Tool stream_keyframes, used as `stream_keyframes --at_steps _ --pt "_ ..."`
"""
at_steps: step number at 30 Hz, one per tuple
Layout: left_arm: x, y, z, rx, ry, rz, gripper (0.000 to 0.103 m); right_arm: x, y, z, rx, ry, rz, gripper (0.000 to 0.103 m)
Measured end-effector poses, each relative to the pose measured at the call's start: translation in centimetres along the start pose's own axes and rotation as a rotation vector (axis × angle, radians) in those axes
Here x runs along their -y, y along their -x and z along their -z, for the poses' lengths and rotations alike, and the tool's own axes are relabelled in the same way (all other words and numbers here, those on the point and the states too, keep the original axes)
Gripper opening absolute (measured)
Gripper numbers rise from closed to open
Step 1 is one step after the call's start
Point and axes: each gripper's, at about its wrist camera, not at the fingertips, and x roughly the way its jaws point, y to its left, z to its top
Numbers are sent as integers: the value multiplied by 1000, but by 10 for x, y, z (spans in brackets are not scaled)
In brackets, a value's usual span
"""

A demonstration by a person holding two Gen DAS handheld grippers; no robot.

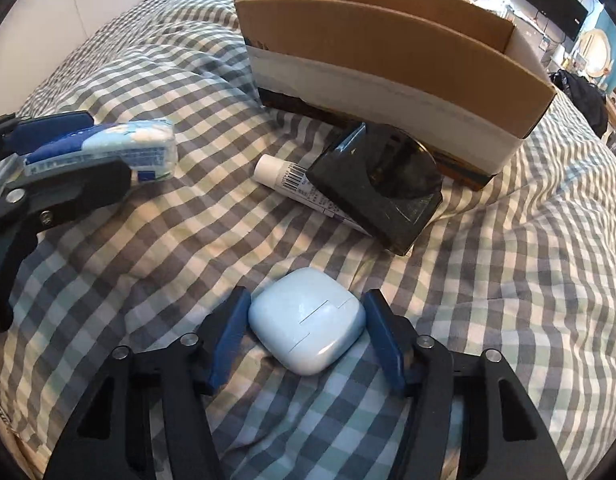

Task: Organize objects
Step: 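Grasp the white earbud case with the right gripper, then drop the tissue pack and earbud case into the box, opening both grippers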

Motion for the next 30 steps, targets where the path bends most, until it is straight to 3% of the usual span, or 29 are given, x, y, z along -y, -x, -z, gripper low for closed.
stream_keyframes --at_steps 11,23,25,30 --pt "7 13 0 22 8 19 67 -1 51 13 81 7 22 59" --pt "33 58 -8 108 -20 0 67 9 127 5 223 -14 70 59" --pt "38 65 -13 130 -23 -30 67 11 139 4 242 -19 64 59" --pt "46 83 -30 183 -44 -22 67 17 169 -4 302 -10 99 59"
